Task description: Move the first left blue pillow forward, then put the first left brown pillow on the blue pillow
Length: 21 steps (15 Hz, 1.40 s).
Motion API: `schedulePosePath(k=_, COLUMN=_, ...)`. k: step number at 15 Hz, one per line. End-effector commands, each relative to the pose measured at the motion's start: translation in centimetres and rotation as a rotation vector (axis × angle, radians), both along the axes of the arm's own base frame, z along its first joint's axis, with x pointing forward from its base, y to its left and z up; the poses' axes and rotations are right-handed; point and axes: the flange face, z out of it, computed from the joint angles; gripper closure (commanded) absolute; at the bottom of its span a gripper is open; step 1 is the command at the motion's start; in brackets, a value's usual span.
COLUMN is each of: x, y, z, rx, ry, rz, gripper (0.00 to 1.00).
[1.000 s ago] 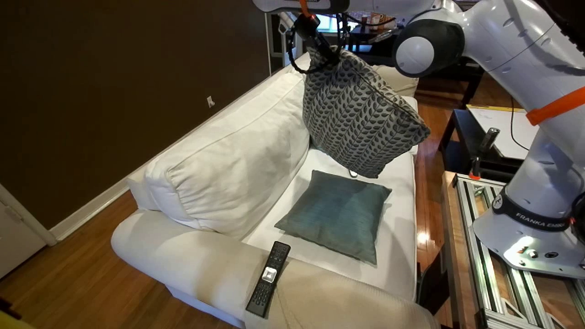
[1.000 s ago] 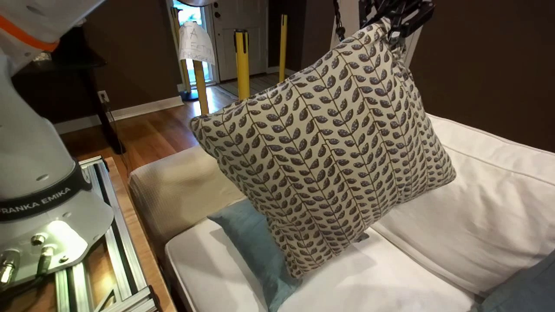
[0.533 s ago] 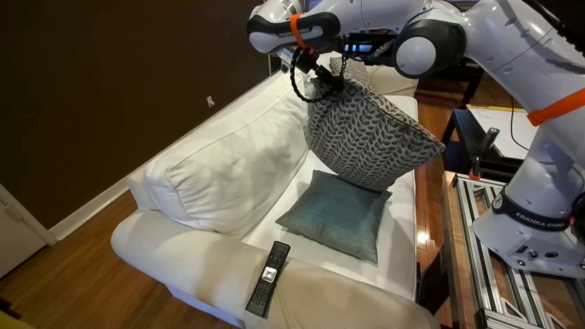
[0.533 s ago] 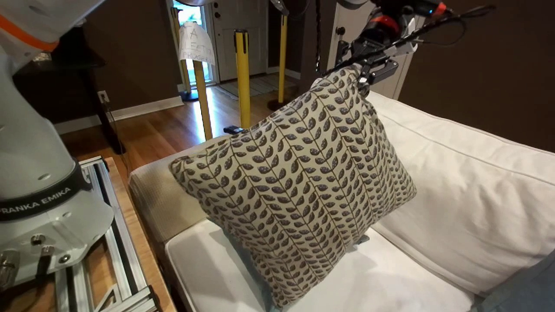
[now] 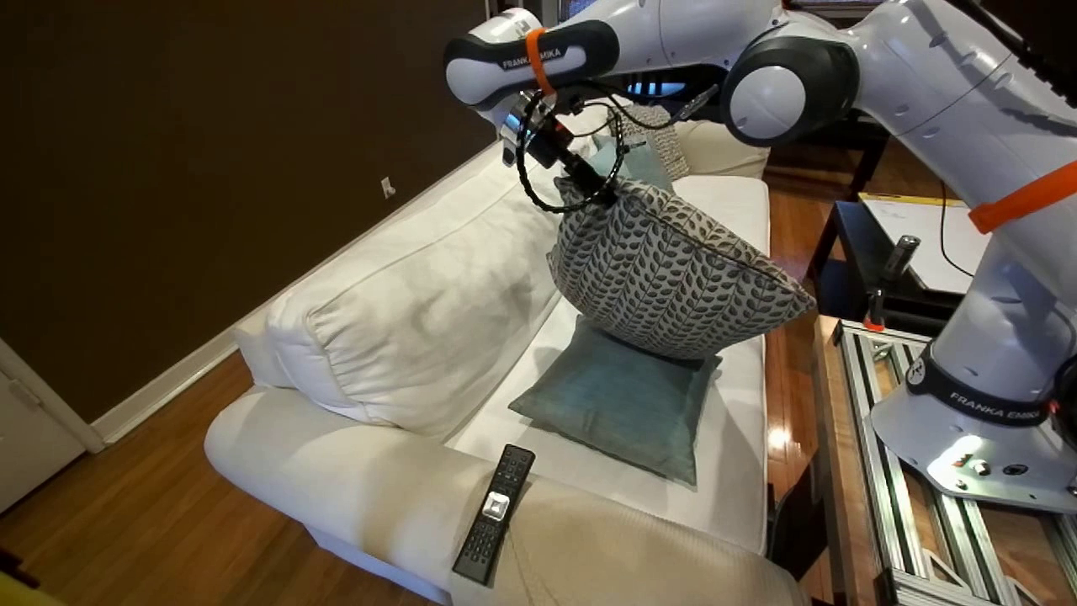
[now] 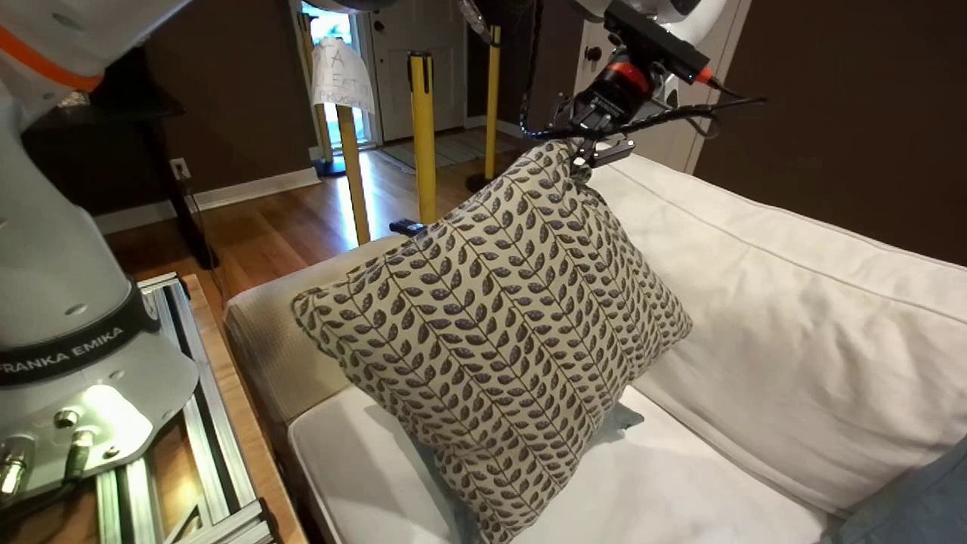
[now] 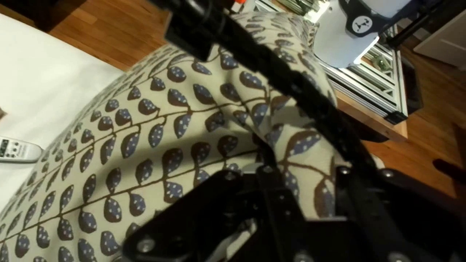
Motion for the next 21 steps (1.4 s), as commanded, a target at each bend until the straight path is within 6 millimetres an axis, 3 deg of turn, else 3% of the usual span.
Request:
schedulePosePath(k=1, x=0.3, y=2.0, z=0.7, rx=0.097, ry=-0.022, rz=-0.091, gripper=0.95)
schedulePosePath(k=8, x=1.9, y=5.5, z=-1.3, rx=0.165, ry=-0.048, rz=-0.165, gripper=0.95)
schedulePosePath(k=10, x=2.2, y=6.2, z=-2.0, rx=0.167, ry=-0.045, rz=-0.188, gripper=0.57)
schedulePosePath(k=12, x=2.4, y=6.8, z=-2.2, rx=0.173, ry=-0.043, rz=-0.206, gripper=0.49)
schedulePosePath(k=18, x=3.0, y=7.4, z=-0.9, rx=0.215, ry=-0.089, rz=-0.267, gripper=0.04)
schedulePosePath(k=21, x=3.3, y=6.3, z=0.6, rx=0.225, ry=-0.132, rz=-0.28, gripper=0.0)
